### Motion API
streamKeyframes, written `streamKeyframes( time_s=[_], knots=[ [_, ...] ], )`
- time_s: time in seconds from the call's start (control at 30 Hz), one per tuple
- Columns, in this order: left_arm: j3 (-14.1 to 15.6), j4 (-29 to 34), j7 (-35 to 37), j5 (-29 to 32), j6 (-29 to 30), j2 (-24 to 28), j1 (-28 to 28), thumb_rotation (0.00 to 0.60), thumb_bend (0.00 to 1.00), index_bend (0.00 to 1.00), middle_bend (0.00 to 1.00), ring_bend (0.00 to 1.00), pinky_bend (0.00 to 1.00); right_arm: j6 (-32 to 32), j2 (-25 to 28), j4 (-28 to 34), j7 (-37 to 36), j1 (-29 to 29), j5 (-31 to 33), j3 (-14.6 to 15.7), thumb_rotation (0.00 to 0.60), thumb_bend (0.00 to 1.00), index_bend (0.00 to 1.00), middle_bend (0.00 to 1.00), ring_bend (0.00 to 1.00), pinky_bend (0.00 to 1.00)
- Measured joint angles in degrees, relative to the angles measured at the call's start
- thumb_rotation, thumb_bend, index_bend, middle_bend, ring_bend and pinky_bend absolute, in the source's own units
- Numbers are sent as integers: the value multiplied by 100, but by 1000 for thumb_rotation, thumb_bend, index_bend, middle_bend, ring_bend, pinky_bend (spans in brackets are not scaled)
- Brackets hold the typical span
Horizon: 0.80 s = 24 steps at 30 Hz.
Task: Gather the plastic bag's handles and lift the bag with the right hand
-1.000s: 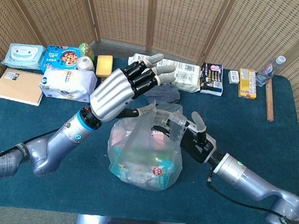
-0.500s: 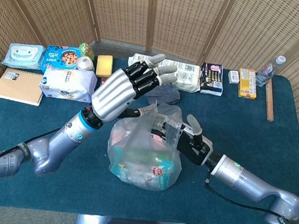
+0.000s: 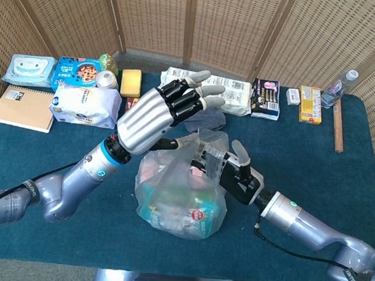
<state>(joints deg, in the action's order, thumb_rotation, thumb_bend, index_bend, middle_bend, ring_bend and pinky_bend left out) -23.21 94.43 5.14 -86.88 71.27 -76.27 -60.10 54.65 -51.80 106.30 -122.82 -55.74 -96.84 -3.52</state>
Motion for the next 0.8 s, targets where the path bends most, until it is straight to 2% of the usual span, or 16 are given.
streamKeyframes(
  time_s=[0.43,0.8],
  knots=[
    [-94,-183,-112,70,-116,-147,-200,600,151,146,155,49,208,18,-11,203,52,-59,-69,6,64,167,114,124,0,0],
    [-33,-349,-164,36,-198,-322,-339,600,151,146,155,50,208,25,-50,268,-14,-121,25,-59,64,166,111,128,0,0]
  ],
)
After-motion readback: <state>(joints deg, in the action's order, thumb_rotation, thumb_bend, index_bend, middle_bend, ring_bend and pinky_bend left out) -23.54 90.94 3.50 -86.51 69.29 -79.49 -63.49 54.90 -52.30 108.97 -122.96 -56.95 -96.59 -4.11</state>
